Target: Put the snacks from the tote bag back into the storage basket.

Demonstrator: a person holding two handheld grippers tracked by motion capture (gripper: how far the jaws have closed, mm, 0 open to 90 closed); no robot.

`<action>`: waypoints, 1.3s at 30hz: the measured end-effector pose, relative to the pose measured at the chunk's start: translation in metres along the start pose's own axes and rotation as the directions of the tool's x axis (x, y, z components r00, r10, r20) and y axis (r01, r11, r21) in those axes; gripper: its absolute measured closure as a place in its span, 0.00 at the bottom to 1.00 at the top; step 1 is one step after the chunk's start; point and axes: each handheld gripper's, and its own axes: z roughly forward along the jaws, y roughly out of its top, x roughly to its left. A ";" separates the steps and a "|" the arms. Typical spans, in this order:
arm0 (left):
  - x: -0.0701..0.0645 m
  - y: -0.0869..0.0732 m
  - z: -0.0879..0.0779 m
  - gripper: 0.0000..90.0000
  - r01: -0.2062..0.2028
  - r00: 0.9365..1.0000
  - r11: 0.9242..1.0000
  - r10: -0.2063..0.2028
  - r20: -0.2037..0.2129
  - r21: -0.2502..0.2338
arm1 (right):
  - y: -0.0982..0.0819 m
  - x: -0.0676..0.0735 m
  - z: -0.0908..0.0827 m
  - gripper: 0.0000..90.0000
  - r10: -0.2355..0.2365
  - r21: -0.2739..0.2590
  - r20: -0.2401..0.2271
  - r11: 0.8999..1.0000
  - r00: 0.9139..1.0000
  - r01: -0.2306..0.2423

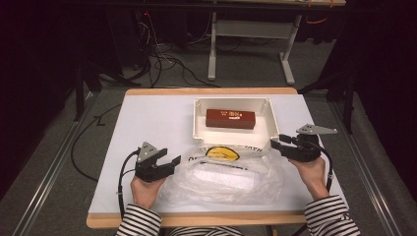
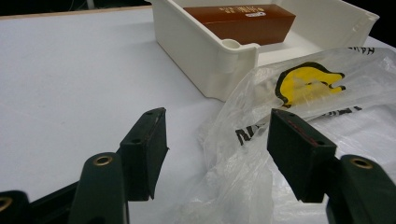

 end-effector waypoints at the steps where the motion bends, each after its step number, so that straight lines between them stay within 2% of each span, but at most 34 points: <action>1: 0.000 0.000 -0.001 0.41 0.000 1.000 1.000 0.000 0.000 -0.004 | -0.002 -0.001 -0.001 0.56 0.003 -0.005 0.002 1.000 1.000 -0.003; 6: 0.003 0.000 -0.005 0.40 0.005 1.000 1.000 -0.005 -0.003 -0.001 | -0.009 -0.005 -0.009 0.54 0.036 -0.023 0.000 0.999 0.999 -0.036; 13: 0.004 0.001 -0.008 0.37 -0.001 1.000 1.000 0.001 -0.002 -0.012 | -0.022 -0.011 -0.017 0.52 0.052 -0.050 0.001 0.997 0.999 -0.052; 15: 0.005 0.002 -0.009 0.37 0.000 1.000 1.000 0.000 -0.003 -0.012 | -0.026 -0.012 -0.018 0.52 0.058 -0.049 0.014 0.997 0.998 -0.058; 22: 0.005 0.001 -0.008 0.37 -0.002 1.000 1.000 0.002 -0.028 -0.011 | -0.041 -0.018 -0.021 0.50 0.062 -0.060 0.038 0.996 0.997 -0.060; 28: 0.009 0.000 -0.009 0.38 0.012 0.999 1.000 -0.014 -0.053 -0.020 | -0.052 -0.023 -0.023 0.49 0.078 -0.080 0.063 0.994 0.995 -0.072; 31: 0.011 0.000 -0.008 0.38 0.015 0.997 1.000 -0.016 -0.069 -0.012 | -0.056 -0.026 -0.022 0.49 0.099 -0.075 0.072 0.993 0.993 -0.093; 39: 0.019 -0.001 -0.005 0.38 0.041 0.994 0.999 -0.040 -0.106 0.006 | -0.064 -0.033 -0.018 0.46 0.119 -0.062 0.086 0.992 0.989 -0.114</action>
